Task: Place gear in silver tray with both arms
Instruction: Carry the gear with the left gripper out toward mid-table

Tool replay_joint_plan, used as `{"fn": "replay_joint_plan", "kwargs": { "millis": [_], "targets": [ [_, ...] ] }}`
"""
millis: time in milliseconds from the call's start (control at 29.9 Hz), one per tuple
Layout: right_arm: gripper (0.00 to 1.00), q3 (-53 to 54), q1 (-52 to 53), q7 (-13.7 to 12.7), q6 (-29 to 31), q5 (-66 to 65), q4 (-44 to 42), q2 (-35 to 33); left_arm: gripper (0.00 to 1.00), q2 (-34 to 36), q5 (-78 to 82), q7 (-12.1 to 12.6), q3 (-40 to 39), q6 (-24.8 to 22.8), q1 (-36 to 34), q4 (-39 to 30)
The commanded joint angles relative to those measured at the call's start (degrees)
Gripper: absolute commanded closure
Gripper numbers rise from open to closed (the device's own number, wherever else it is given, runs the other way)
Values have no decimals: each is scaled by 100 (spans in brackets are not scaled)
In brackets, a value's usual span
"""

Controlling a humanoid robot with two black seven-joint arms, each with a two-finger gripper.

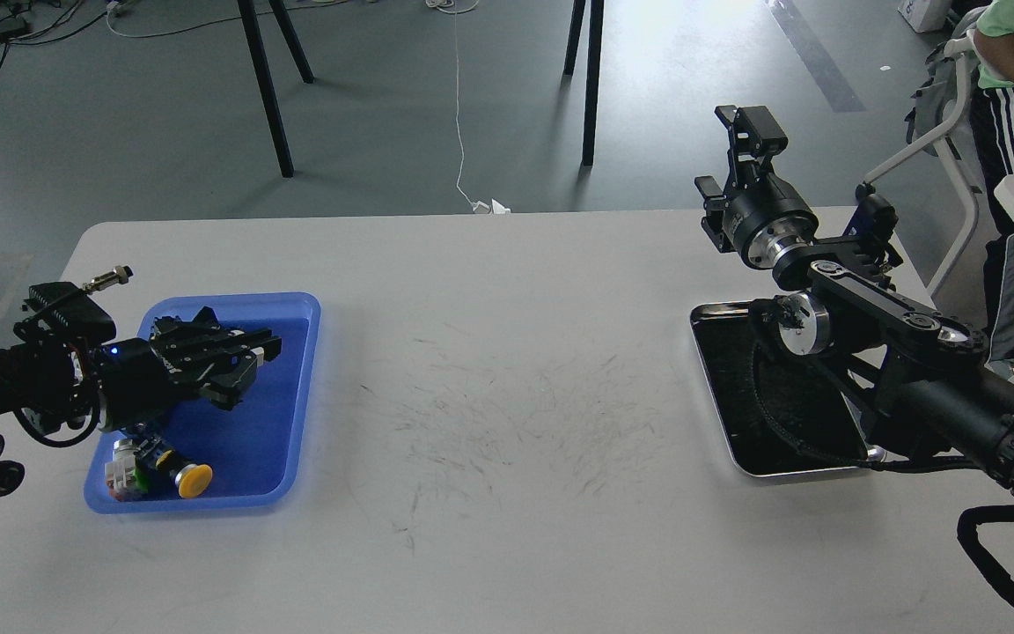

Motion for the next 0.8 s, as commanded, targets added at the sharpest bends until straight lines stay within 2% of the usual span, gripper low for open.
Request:
{"fn": "replay_joint_plan", "kwargs": {
  "millis": [0, 134, 267, 501, 635, 769],
  "targets": [
    [4, 0, 39, -5, -5, 0, 15, -3, 89, -229, -2, 0, 38, -1, -183, -67],
    [4, 0, 118, -5, 4, 0, 6, -21, 89, -695, -2, 0, 91, -1, -394, -32],
    [4, 0, 171, -5, -5, 0, -3, -30, 89, -1485, -89, 0, 362, -1, -684, 134],
    [4, 0, 329, -14, -5, 0, -64, -47, 89, -3050, -265, 0, 855, -1, -816, 881],
    [4, -96, 382, -14, -5, 18, -117, -47, 89, -3911, -915, 0, 908, -1, -816, 1171],
    [4, -175, 496, -23, -14, 18, -135, -47, 89, -4553, -1039, 0, 1198, -1, -755, 1645]
  ]
}}
